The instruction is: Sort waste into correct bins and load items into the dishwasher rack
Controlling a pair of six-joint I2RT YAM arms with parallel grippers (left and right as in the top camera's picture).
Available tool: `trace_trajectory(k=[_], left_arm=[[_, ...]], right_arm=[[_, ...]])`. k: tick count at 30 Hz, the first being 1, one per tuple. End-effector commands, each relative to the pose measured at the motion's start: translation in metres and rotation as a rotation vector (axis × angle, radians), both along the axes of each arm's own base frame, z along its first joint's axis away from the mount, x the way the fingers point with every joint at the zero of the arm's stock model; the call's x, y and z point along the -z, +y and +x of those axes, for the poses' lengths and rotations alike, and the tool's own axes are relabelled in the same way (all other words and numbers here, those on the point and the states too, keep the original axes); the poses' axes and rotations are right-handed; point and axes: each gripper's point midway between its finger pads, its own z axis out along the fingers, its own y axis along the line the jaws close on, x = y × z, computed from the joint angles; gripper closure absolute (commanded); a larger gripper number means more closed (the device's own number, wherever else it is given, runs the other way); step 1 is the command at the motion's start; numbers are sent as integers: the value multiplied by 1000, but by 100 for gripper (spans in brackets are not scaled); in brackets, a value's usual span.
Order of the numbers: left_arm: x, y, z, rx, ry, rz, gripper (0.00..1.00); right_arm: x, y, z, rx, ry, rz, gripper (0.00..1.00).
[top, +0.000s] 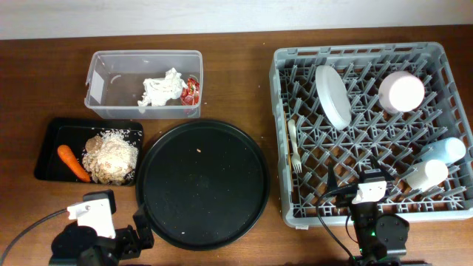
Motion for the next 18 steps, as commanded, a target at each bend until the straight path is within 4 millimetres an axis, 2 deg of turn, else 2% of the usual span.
trace_trajectory(k=[1, 16, 18], left_arm=[[-1, 2, 0, -15, -9, -2, 1], [-2, 6, -2, -31, -22, 11, 1], [-1, 7, 9, -37, -111, 21, 1]], right_arm=[[1, -1, 0, 4, -1, -7, 2], [1, -1, 0, 4, 0, -7, 2], [1, -1, 0, 4, 0, -7, 2]])
